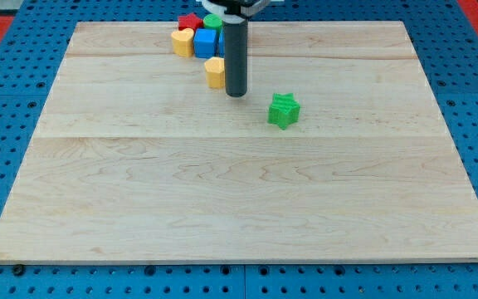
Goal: Push the yellow hexagon towards the group of blocks
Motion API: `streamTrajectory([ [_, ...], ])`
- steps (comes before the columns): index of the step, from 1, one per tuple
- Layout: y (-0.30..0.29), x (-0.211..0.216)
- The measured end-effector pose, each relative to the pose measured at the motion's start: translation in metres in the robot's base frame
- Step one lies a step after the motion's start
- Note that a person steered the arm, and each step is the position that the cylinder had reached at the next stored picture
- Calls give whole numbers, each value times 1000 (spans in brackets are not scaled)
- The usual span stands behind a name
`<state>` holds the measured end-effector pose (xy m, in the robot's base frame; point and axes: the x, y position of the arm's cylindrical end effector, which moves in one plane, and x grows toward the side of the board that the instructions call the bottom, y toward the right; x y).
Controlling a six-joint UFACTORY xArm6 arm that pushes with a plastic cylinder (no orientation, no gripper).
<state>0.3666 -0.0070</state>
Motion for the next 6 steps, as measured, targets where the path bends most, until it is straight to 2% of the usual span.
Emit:
streamTrajectory([
  [1,-23,1],
  [4,-33,-48],
  [6,-43,-41],
])
